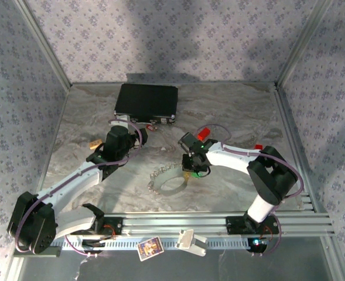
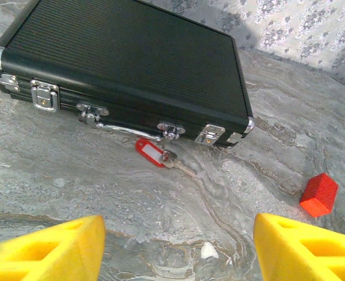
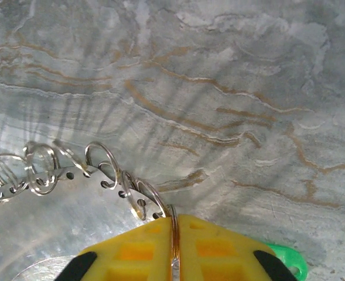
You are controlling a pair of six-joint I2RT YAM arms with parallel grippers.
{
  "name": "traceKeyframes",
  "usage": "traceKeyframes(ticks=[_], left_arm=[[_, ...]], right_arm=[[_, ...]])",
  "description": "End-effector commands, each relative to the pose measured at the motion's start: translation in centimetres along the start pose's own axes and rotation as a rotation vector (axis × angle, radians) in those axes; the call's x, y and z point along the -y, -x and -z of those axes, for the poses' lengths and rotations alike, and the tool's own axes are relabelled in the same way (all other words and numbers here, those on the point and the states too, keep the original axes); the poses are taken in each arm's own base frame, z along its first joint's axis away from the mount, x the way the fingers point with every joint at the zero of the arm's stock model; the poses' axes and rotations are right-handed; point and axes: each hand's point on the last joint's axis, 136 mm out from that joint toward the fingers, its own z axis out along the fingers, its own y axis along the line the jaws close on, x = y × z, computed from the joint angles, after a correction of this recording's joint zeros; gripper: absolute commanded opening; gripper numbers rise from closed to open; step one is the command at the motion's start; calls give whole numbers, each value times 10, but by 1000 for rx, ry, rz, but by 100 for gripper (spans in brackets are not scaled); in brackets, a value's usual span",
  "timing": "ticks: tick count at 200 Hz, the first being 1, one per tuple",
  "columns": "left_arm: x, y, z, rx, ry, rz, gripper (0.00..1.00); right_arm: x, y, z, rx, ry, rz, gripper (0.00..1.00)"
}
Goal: Put the keys on the keyring
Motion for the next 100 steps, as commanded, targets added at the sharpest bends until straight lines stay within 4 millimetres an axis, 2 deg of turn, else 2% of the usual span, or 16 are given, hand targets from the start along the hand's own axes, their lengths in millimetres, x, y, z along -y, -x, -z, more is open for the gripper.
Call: traceKeyframes(ticks=[1, 13, 59, 76, 100], left_arm=[[2, 6, 5, 26, -5, 4, 67], [3, 7, 6, 30, -6, 3, 67], [2, 12, 10, 43, -1, -14, 67], [4, 15, 13, 55, -7, -31, 67], [6, 21, 19, 73, -14, -99, 65]], right_arm=[[3, 1, 0, 0, -37, 1, 5], [3, 1, 1, 1, -39, 1, 0], [-5, 5, 14, 34, -18, 77, 0], [-12, 9, 27, 87, -12, 166, 0], [-28, 15, 55, 192, -16, 365, 0]])
